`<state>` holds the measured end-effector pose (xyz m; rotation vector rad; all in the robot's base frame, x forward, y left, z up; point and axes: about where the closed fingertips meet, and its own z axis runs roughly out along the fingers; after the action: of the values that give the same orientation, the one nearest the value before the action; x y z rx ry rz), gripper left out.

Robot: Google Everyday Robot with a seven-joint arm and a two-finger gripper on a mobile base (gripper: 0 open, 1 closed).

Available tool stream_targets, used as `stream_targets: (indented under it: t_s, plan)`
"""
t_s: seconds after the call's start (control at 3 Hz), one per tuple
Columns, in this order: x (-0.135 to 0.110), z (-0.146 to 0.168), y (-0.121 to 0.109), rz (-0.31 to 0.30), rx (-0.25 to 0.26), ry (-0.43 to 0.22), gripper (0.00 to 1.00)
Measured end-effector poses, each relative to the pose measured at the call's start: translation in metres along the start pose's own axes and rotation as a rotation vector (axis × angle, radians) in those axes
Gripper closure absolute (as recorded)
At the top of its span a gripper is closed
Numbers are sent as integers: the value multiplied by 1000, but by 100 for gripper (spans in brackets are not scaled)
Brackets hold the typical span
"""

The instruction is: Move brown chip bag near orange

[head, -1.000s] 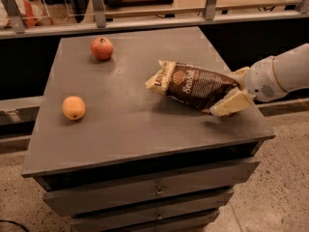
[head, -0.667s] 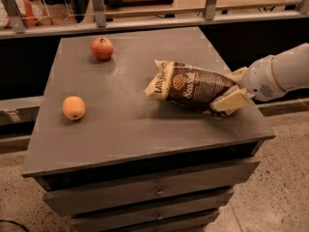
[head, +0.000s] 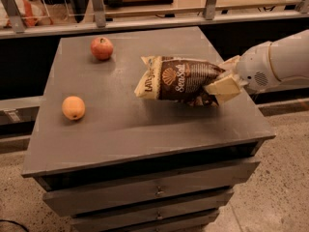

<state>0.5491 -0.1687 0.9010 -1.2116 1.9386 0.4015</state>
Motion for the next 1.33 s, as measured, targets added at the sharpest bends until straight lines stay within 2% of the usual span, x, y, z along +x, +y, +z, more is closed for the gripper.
stream_targets:
  t_s: [0.33, 0.67, 1.0, 1.33]
  plan:
    - [-32, 14, 8, -3, -24, -60, 100]
    - [-53, 40, 15, 10, -48, -93, 100]
    - [-70, 63, 19, 25, -60, -116, 100]
    - [-80, 82, 19, 39, -50, -122, 100]
